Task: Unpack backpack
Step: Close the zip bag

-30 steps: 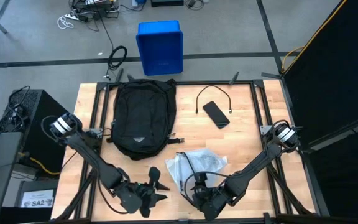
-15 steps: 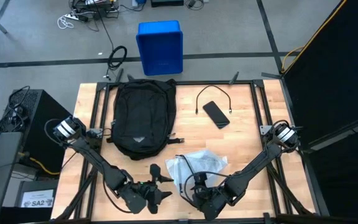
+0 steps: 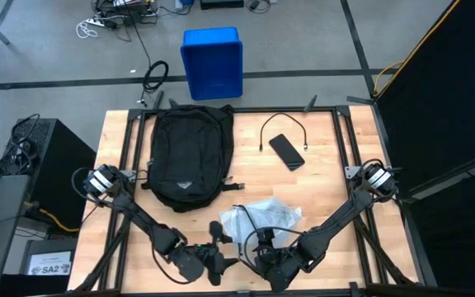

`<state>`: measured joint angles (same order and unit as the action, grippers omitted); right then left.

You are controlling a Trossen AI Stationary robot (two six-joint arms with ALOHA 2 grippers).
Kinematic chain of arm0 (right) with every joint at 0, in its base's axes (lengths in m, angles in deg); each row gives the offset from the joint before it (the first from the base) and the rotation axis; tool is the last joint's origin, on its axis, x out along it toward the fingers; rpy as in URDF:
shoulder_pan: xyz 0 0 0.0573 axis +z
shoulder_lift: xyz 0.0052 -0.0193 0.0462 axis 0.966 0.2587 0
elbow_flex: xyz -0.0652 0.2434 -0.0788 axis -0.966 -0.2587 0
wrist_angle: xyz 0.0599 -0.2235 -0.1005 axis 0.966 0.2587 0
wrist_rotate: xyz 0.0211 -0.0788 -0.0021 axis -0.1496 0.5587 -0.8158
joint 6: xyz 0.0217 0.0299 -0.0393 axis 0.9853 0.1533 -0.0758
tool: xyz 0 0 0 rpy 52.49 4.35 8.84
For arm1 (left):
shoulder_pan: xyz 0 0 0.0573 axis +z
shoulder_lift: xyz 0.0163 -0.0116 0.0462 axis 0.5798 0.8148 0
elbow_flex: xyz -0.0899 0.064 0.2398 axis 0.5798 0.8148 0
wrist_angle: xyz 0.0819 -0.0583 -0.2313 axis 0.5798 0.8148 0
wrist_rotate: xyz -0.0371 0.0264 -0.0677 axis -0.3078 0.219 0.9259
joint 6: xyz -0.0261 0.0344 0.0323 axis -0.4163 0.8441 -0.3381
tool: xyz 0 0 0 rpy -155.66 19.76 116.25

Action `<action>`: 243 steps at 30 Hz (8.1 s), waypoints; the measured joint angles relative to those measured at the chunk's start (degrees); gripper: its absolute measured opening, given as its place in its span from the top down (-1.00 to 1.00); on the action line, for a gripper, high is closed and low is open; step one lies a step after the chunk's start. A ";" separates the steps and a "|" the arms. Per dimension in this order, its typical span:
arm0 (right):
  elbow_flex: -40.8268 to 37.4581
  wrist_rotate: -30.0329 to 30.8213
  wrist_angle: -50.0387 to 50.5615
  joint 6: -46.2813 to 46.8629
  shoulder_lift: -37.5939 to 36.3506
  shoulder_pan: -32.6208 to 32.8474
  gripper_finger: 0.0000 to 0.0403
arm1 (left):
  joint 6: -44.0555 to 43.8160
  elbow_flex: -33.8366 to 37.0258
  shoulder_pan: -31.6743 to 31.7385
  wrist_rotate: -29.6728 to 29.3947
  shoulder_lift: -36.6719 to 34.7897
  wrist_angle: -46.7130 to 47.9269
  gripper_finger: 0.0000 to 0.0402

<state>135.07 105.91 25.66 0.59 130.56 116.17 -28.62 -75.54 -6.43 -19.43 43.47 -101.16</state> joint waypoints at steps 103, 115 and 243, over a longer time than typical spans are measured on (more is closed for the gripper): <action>20.63 12.22 31.39 8.00 -1.88 0.58 -0.32 | 1.18 0.01 -4.40 -8.45 -9.01 11.48 1.00; 16.13 0.44 25.42 4.46 2.67 -8.30 -0.87 | 1.05 0.01 -4.40 -7.58 -8.97 11.82 1.00; 17.22 34.93 19.02 8.97 8.57 7.62 1.00 | -1.60 0.01 -12.67 -4.27 -6.45 -0.78 0.85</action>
<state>152.29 140.84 44.69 9.56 139.12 123.79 -30.23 -75.53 -19.09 -23.70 37.02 -101.94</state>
